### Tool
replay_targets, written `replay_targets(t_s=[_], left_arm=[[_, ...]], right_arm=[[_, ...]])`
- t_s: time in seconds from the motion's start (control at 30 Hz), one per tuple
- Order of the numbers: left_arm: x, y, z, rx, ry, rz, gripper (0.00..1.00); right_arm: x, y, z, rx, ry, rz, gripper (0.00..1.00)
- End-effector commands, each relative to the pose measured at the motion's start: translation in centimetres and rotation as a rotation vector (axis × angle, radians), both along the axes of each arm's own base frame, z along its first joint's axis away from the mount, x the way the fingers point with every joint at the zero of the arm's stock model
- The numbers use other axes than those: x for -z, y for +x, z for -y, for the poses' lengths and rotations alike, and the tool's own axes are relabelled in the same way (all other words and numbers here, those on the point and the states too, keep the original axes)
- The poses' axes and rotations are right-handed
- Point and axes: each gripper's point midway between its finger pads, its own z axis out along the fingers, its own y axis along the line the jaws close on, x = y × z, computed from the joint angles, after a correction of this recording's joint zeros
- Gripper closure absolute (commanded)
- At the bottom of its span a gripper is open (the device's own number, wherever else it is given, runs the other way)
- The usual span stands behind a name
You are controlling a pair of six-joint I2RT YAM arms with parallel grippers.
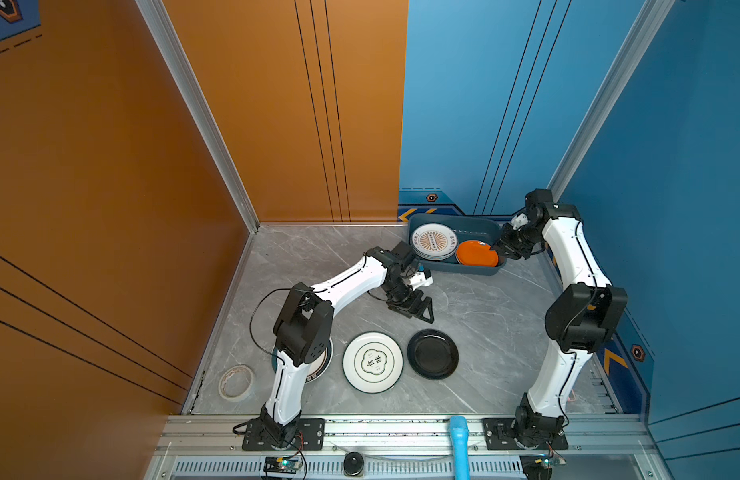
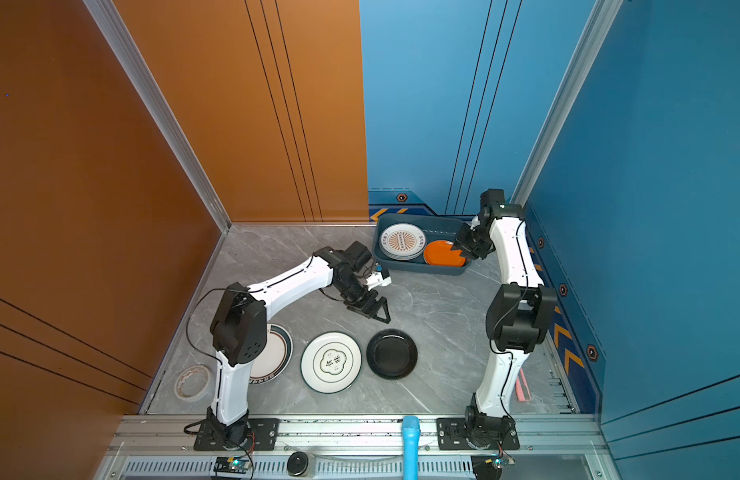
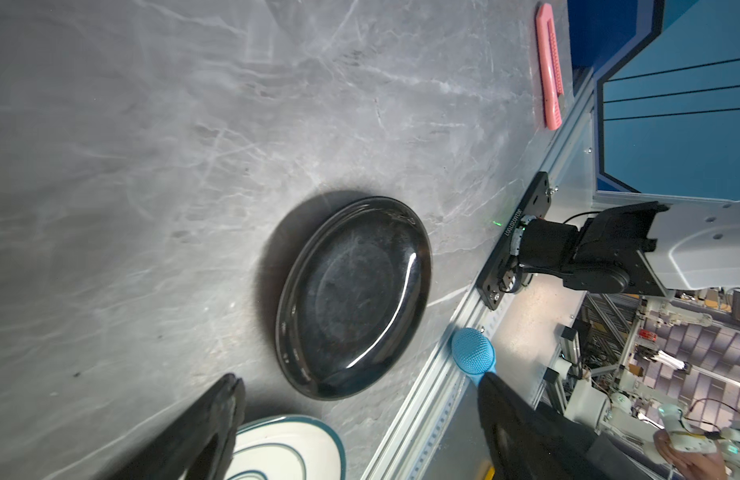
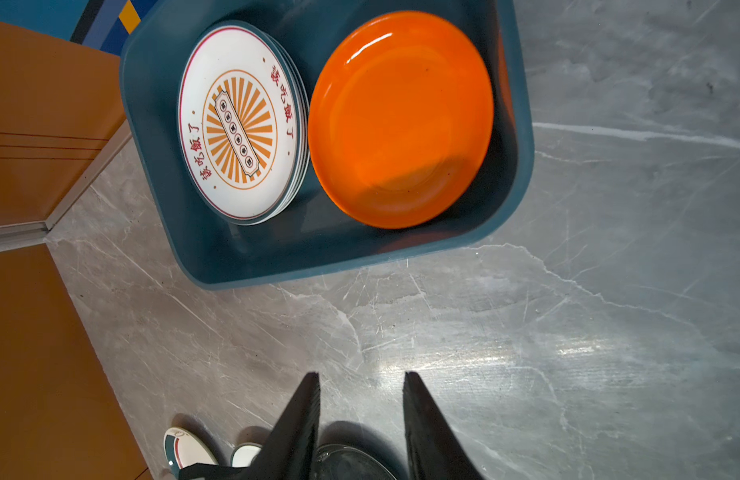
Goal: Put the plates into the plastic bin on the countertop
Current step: 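Open the right gripper and raise it while left gripper reaches toward black plate, then grasp the black plate edge with left gripper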
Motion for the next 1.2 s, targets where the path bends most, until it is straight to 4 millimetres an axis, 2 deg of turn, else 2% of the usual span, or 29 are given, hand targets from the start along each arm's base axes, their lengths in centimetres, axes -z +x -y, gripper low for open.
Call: replay_targets(t_s=[0.0,0.27,0.53,0.7,0.97,1.17], left_arm=[[2.0,-1.7,0.7,0.067,-0.005,-0.057,0.18],[4.5,-2.6,1.0,0.094,0.037,-0.085,0.24],[4.4,-2.1,0.4,0.083,0.063,-0.052,0.24],[5.9,-2.3,-0.4,0.079,0.094,-0.066,0.24],[7.0,-1.4,-1.7,0.058,0.108,-0.084,0.27],[8.2,-1.8,-2.2,0.064,0.119,-0.115,0.3]], right_arm=[[-1.7,-1.1,-0.6,-0.037,0.002,0.042,0.64],[-1.7,-2.4,-0.5,-0.042,0.002,0.039,0.64],[-1.4,-3.2,-0.6,-0.041,0.008,0.04,0.64],[-1.6,-3.2,-0.7,-0.043,0.014,0.047,0.64],[-1.4,-3.3,-0.4,-0.038,0.016,0.042,0.64],[-1.5,-3.4,-0.1,-0.034,0.011,0.045,0.64]])
